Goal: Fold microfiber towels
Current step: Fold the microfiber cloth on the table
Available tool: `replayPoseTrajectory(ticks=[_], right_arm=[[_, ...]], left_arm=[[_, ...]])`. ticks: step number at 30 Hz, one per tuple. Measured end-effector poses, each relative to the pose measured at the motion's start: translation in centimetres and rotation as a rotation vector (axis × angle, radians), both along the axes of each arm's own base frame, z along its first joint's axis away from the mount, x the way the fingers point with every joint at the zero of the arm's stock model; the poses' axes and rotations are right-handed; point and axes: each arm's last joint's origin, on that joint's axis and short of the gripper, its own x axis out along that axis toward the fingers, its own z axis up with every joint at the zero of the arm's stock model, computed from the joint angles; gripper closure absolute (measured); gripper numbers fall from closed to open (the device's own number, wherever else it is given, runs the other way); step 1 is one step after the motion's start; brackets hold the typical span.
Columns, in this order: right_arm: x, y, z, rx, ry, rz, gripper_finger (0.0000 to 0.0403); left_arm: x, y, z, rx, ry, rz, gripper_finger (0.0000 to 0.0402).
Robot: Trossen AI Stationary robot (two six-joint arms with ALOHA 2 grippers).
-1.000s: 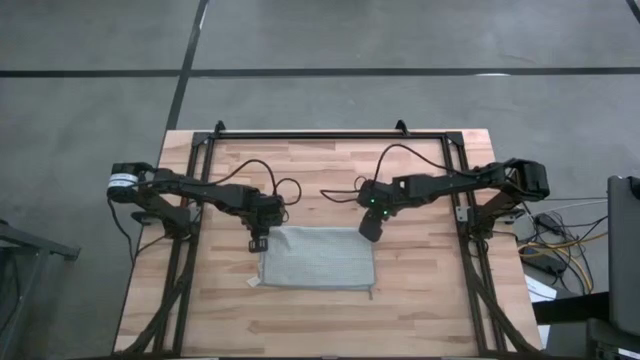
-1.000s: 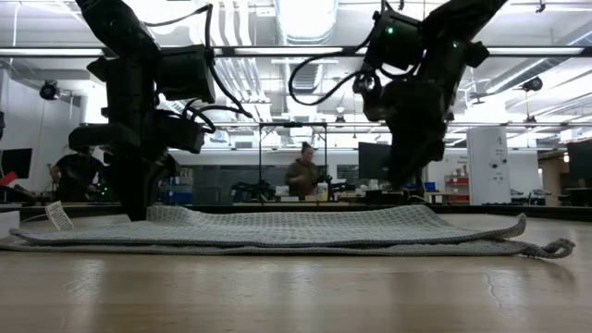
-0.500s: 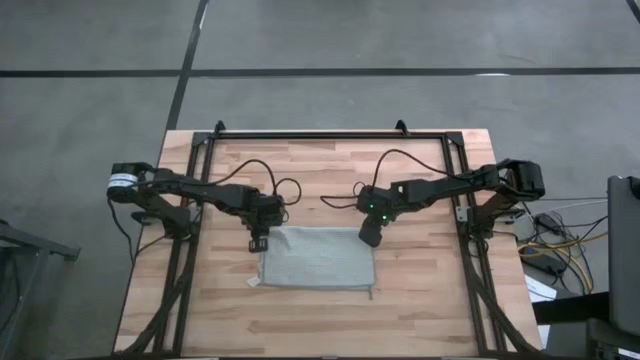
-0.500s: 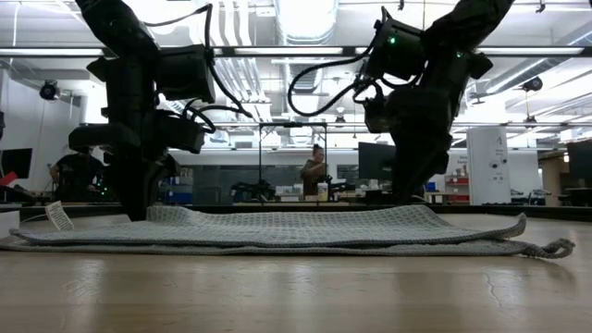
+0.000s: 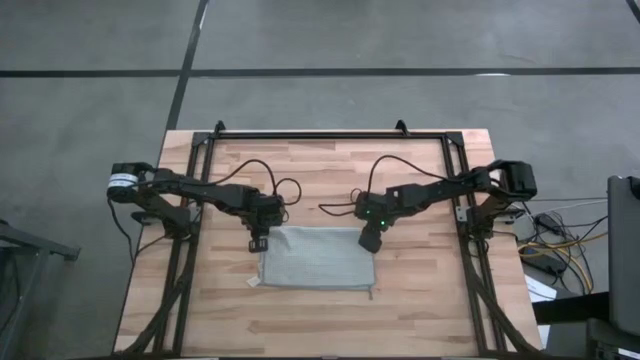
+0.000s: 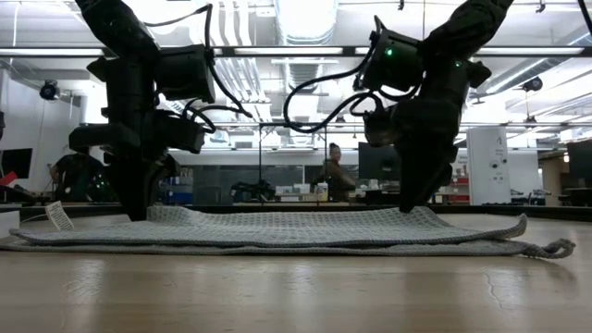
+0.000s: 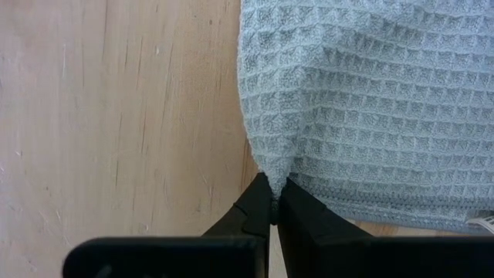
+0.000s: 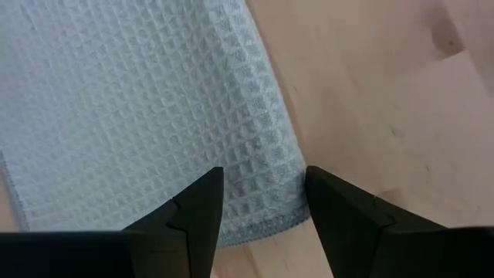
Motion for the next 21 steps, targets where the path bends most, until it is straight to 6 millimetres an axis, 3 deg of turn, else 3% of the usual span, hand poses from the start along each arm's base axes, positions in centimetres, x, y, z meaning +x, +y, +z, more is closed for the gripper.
replayPoseTrajectory(ticks=[10, 21], right_arm=[[0.16, 0.11, -0.64, 0.003, 0.018, 0.005, 0.0234], [0.20, 0.11, -0.65, 0.007, 0.015, 0.006, 0.0322]], left_arm=[[0.00, 0.00, 0.00, 0.000, 0.000, 0.000, 0.0387], [0.00, 0.03, 0.00, 0.000, 0.000, 0.001, 0.0387]])
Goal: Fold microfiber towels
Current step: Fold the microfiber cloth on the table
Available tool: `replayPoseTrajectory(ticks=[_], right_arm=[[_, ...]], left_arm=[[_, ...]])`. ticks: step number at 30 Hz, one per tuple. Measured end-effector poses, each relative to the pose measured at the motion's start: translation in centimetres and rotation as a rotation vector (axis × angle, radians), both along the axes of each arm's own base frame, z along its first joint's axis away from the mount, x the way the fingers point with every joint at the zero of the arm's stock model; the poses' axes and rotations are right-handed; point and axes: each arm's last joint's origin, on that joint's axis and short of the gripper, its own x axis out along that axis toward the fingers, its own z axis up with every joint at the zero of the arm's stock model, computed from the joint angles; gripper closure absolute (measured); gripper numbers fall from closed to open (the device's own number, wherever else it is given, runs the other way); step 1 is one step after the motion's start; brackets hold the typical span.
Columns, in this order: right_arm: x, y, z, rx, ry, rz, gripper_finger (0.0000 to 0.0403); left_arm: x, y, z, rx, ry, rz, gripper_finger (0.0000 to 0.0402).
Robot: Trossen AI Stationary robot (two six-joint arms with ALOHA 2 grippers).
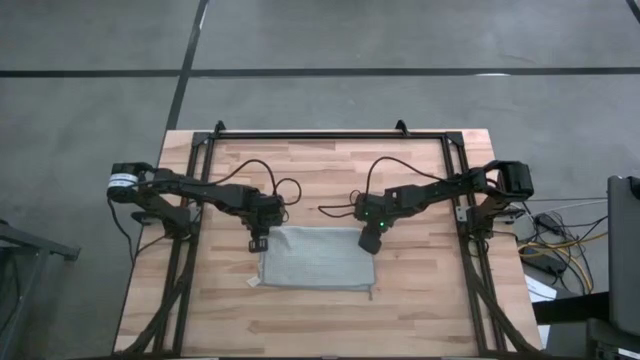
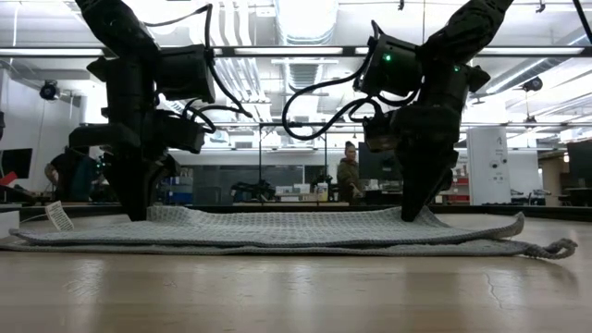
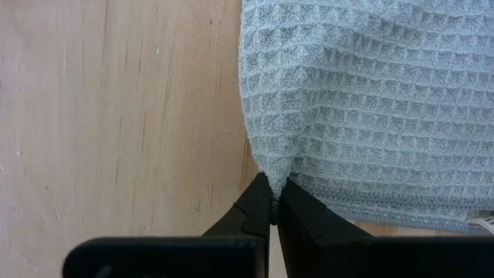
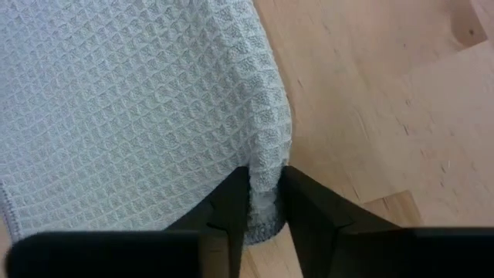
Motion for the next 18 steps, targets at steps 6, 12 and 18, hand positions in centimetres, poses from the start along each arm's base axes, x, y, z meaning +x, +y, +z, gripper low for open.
replayPoseTrajectory(ticks=[6, 12, 18], right_arm=[[0.00, 0.00, 0.00, 0.000, 0.000, 0.000, 0.0373], [0.01, 0.00, 0.01, 0.000, -0.002, 0.000, 0.0392], [0.02, 0.00, 0.01, 0.000, -0.002, 0.000, 0.0393]], left_arm=[[0.00, -0.01, 0.00, 0.000, 0.000, 0.000, 0.0387], [0.00, -0.01, 0.00, 0.000, 0.000, 0.000, 0.0387], [0.00, -0.01, 0.00, 0.000, 0.000, 0.000, 0.0387]])
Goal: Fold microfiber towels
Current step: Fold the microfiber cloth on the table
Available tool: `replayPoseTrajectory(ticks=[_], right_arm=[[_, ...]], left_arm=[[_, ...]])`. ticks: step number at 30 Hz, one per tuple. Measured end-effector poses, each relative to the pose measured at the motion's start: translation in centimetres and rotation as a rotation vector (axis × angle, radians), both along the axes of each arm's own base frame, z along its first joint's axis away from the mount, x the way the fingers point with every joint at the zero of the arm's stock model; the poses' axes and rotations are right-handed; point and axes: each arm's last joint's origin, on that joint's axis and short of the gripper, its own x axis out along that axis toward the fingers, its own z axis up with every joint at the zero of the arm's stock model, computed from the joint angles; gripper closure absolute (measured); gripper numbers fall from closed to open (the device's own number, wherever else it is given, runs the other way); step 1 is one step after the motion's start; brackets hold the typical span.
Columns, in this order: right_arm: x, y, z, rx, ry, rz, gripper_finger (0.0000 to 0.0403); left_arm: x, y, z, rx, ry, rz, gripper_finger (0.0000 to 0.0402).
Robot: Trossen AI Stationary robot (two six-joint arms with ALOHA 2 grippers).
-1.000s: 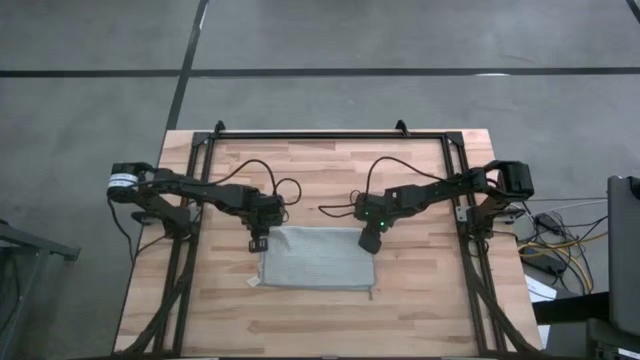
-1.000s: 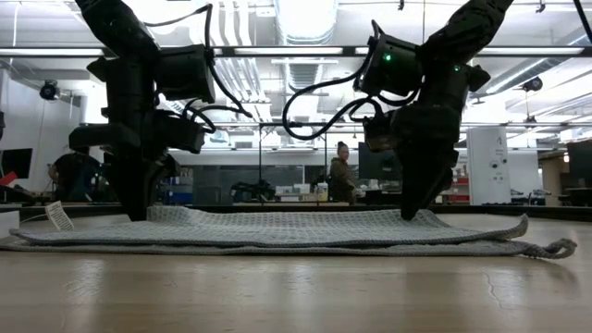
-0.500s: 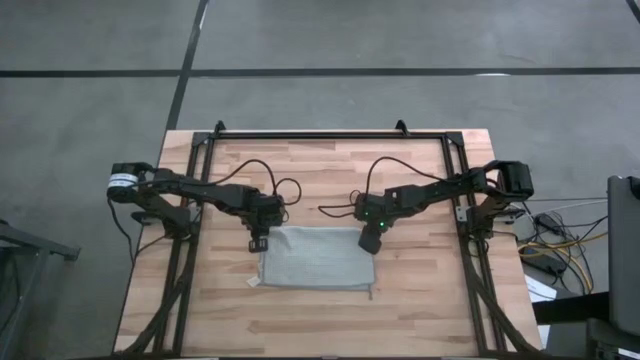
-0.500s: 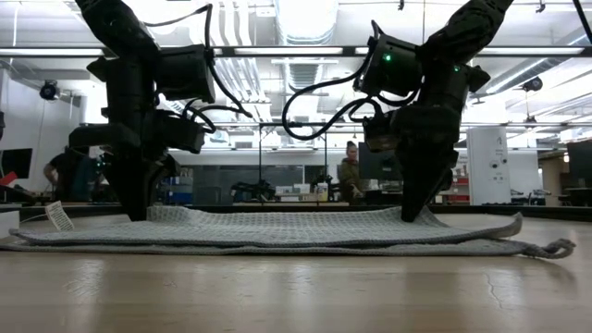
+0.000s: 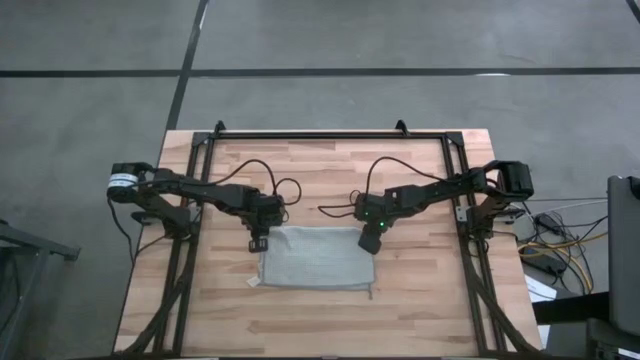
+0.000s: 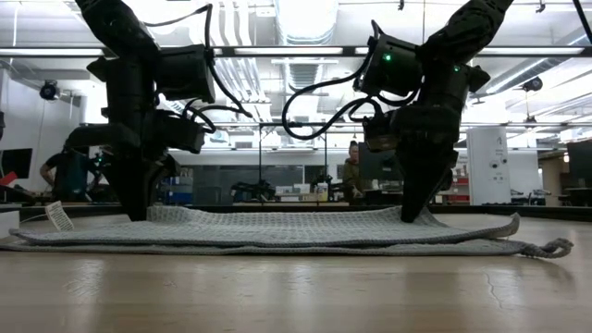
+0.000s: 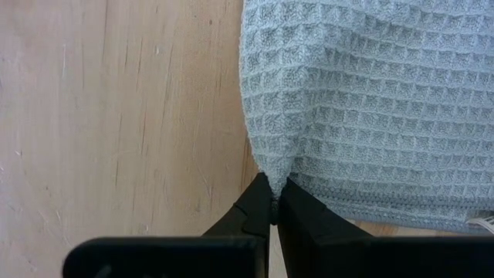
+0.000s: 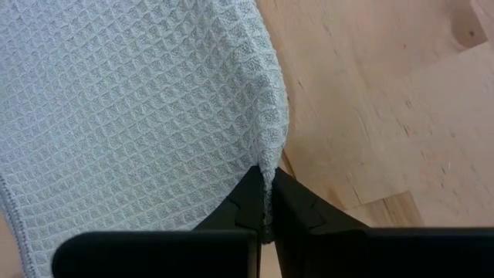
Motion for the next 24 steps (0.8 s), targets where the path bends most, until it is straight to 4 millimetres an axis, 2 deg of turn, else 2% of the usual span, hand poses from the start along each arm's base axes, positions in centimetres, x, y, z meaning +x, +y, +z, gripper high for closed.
replayPoseTrajectory(ticks=[24], right_arm=[[-0.01, 0.00, 0.00, -0.005, -0.001, 0.012, 0.0394]], left_arm=[[0.00, 0.00, 0.00, 0.000, 0.000, 0.000, 0.0387]])
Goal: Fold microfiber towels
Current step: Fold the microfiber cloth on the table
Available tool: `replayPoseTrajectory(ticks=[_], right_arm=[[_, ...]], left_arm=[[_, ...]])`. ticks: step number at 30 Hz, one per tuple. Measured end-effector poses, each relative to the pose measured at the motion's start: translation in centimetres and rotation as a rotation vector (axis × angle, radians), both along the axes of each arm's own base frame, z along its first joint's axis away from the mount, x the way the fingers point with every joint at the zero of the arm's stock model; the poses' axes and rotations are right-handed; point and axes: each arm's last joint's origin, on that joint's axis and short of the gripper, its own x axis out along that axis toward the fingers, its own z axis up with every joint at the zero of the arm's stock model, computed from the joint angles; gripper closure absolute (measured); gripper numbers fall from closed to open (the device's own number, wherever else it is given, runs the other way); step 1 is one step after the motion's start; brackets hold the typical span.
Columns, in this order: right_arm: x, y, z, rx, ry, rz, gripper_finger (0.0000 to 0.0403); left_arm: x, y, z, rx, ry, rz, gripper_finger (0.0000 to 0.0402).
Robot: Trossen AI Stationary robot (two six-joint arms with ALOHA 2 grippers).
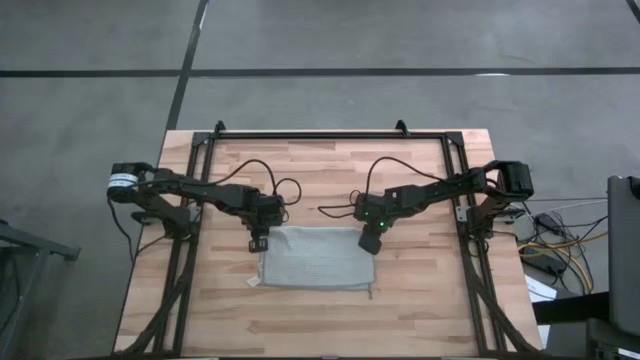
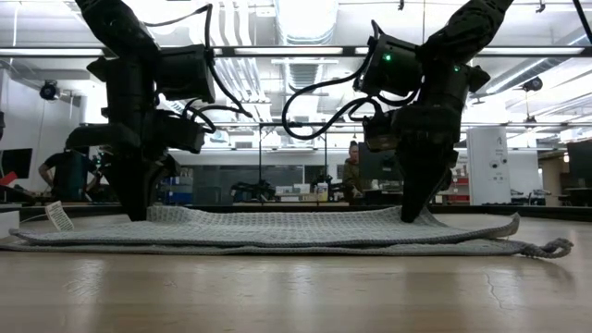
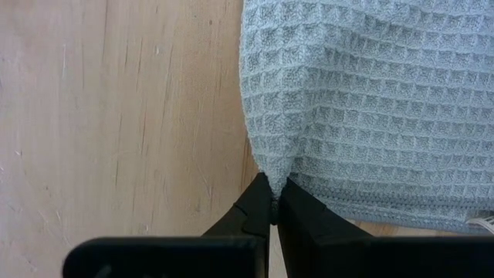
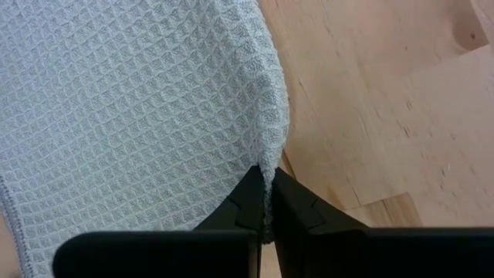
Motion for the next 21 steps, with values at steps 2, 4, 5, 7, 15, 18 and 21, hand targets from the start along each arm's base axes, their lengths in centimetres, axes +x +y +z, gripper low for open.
replayPoseTrajectory(ticks=[2, 4, 5, 7, 15, 18, 21], right_arm=[[0.00, 0.00, 0.00, 0.001, 0.000, -0.001, 0.0394], [0.00, 0.00, 0.00, 0.000, 0.000, -0.001, 0.0394], [0.00, 0.00, 0.00, 0.000, 0.000, -0.001, 0.0394], [0.00, 0.00, 0.00, 0.000, 0.000, 0.000, 0.0394], [0.00, -0.01, 0.00, -0.021, -0.007, 0.043, 0.0394], [0.01, -0.01, 0.00, -0.024, -0.009, 0.050, 0.0394], [0.02, -0.02, 0.00, -0.027, -0.009, 0.049, 0.0394]], left_arm=[[0.00, -0.02, 0.00, 0.000, 0.000, -0.001, 0.0387], [0.00, -0.02, 0.00, 0.000, 0.000, -0.001, 0.0387], [0.00, -0.02, 0.00, 0.000, 0.000, -0.001, 0.0387], [0.00, -0.02, 0.00, 0.000, 0.000, -0.001, 0.0387], [0.00, -0.02, 0.00, 0.000, 0.000, -0.001, 0.0387], [0.06, -0.01, 0.01, 0.001, -0.007, -0.001, 0.0387], [0.17, 0.00, 0.03, -0.003, -0.016, 0.016, 0.0387]])
